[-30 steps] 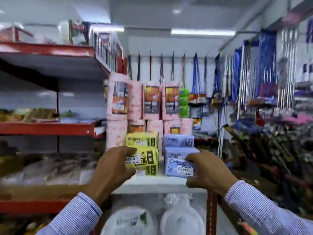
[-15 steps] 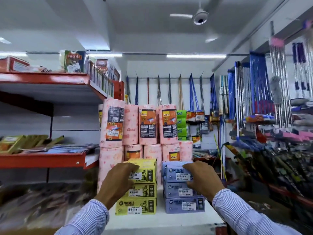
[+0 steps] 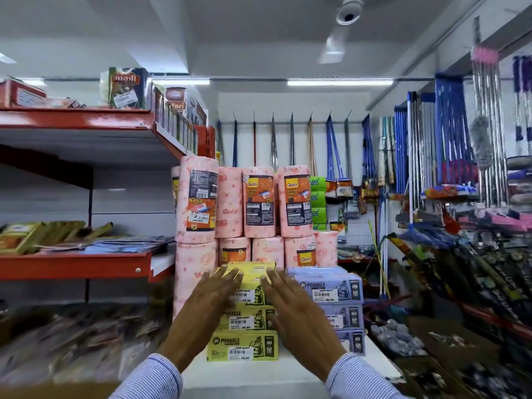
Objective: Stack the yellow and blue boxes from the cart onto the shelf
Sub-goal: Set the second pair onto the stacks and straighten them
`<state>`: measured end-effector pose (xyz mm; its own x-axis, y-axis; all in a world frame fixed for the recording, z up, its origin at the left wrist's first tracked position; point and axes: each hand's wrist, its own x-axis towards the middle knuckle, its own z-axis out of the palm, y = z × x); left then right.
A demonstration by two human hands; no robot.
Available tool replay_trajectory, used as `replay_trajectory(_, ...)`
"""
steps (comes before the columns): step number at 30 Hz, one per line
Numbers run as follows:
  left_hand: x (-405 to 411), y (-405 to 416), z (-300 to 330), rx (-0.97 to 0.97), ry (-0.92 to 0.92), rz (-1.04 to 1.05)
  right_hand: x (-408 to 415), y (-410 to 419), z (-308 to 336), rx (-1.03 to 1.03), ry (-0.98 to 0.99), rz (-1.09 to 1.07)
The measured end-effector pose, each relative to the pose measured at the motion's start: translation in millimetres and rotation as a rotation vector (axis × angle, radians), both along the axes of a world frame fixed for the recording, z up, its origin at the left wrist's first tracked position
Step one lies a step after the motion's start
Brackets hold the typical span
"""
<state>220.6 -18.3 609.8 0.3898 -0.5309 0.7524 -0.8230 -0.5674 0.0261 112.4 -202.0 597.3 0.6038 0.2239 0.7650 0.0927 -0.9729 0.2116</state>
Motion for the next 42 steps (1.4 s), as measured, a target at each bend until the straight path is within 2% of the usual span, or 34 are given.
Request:
replay_trajectory(3,0,8,-5,-0.014,0.022,-0.001,21,17,-7,-0.043,0.011,-0.040)
replay_trajectory(9,5,18,-13,-0.048,0.075,-0.060,36,24,-7,0.066,0.094,-0.018)
replay_trajectory(22,9,21,-12,-0.047,0.009,-0.061,39,31,-8,0.114,0.112,-0.018)
replay_trajectory(26,16,20,-20,0.095,-0.169,0.064,35,34,-10,0.038,0.091,-0.100)
replay_trajectory(28,10,17,-22,0.107,-0.226,0.115,27,33,-10,0.004,0.046,-0.126)
replay_trajectory(32,-12,2,-16,0.094,-0.280,0.122,4,21,-2,0.004,-0.023,-0.134)
replay_trajectory(42,-42,-97,-14,0.106,-0.261,-0.066,-42,-73,-5,0.138,-0.036,-0.298)
